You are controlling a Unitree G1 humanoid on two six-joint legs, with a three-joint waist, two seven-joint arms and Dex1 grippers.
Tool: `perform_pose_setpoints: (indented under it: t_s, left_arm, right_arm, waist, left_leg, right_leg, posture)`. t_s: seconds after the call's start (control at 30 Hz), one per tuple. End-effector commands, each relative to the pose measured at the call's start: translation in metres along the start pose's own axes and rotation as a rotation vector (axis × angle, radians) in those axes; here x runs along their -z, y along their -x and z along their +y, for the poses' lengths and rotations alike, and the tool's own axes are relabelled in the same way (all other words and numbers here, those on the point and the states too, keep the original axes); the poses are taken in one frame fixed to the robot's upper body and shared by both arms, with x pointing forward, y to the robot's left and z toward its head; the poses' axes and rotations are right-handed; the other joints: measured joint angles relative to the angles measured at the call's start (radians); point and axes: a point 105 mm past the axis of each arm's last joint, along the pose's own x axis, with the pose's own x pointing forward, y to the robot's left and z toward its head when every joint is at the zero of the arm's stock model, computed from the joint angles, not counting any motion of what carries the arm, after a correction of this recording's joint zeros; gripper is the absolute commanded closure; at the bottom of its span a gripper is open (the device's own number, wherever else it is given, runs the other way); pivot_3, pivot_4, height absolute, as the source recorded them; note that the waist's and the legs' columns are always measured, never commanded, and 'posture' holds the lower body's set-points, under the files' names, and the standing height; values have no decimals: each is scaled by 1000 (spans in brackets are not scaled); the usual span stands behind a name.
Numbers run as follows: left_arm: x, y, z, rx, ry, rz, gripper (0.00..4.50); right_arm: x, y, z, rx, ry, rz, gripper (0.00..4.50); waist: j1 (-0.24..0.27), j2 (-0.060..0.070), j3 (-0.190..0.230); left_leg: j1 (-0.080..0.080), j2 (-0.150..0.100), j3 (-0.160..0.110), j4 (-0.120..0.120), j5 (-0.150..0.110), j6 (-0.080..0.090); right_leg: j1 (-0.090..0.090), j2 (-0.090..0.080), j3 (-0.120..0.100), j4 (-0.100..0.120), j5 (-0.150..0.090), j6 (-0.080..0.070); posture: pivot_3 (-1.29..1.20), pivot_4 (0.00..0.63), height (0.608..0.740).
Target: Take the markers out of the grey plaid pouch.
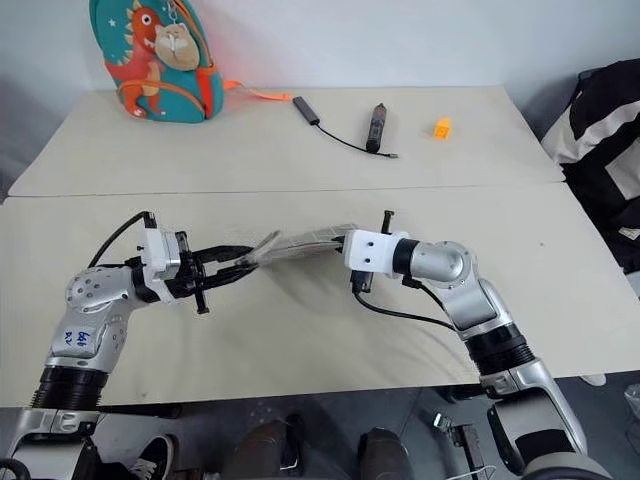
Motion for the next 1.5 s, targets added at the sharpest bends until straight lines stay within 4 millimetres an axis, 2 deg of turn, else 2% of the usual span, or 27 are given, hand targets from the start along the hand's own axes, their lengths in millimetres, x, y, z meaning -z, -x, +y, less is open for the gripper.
perform_pose_setpoints:
  t_s: [0.03, 0.33, 0.5, 0.6, 0.8, 0.87, 1.0, 1.17, 1.27, 1.4, 1.5]
  left_arm:
    - [-4, 2, 0, -10, -152, 27, 1869]
    - [14, 6, 1, -50, -295, 90, 1869]
    - [7, 5, 9, -105, -267, 36, 1869]
    - [7, 2, 7, -90, -250, 27, 2450]
    - [12, 1, 1, -61, -243, 47, 4336]
    - [13, 2, 2, -62, -246, 49, 4457]
    - [13, 0, 4, -64, -279, 63, 4500]
    - [22, -5, 0, -52, -376, 133, 4500]
    - [26, -3, 9, -94, -543, 212, 4500]
    - [29, -11, 8, -105, -679, 240, 4500]
    - [35, -20, -1, -89, -705, 243, 4500]
  right_arm:
    - [-14, 5, -11, 39, -7, -51, 4500]
    - [-20, 7, -18, 55, -53, -55, 4500]
    - [-17, 8, -17, 47, -42, -37, 4500]
    - [-16, 8, -15, 38, -44, -35, 4500]
    - [-16, 8, -16, 48, -46, -38, 4500]
    - [-15, 10, -17, 49, -53, -35, 4500]
    - [-18, 11, -15, 36, -78, -63, 3283]
    - [-14, 17, -12, 43, -136, -58, 1584]
    - [-26, 32, 1, -48, -382, -135, 587]
    - [-44, 44, -4, -41, -604, -229, 587]
    - [-52, 33, -7, 7, -727, -251, 587]
  waist:
    - [1, 0, 0]
    - [-1, 0, 0]
    - [-1, 0, 0]
    - [-1, 0, 0]
    - [-1, 0, 0]
    - [-1, 0, 0]
    - [-1, 0, 0]
    - [1, 0, 0]
    - [2, 0, 0]
    - [2, 0, 0]
    - [-3, 0, 0]
  left_leg:
    - [0, 0, 0, 0, 0, 0]
    - [0, 0, 0, 0, 0, 0]
    - [0, 0, 0, 0, 0, 0]
    - [0, 0, 0, 0, 0, 0]
    - [0, 0, 0, 0, 0, 0]
    - [0, 0, 0, 0, 0, 0]
    - [0, 0, 0, 0, 0, 0]
    - [0, 0, 0, 0, 0, 0]
    - [0, 0, 0, 0, 0, 0]
    - [0, 0, 0, 0, -1, 1]
    - [0, 0, 0, 0, -1, 2]
  right_leg:
    - [0, 0, 0, 0, 0, 0]
    - [0, 0, -1, 0, 0, 0]
    - [0, 0, -2, 0, 0, 0]
    - [0, 0, -2, 0, 0, 0]
    - [0, 0, -2, 0, 0, 0]
    - [0, 0, -2, 0, 0, 0]
    - [0, 0, -2, 0, 0, 0]
    - [0, 0, -2, 0, 0, 0]
    - [0, 0, -2, 0, 0, 0]
    - [0, 0, -3, 0, 0, 0]
    - [0, 0, -3, 0, 1, 0]
  posture:
    - [0, 150, 740]
    - [0, 150, 740]
    - [0, 150, 740]
    - [0, 150, 740]
    - [0, 150, 740]
    - [0, 150, 740]
    - [0, 150, 740]
    - [0, 150, 740]
    - [0, 150, 740]
    - [0, 150, 740]
    - [0, 150, 740]
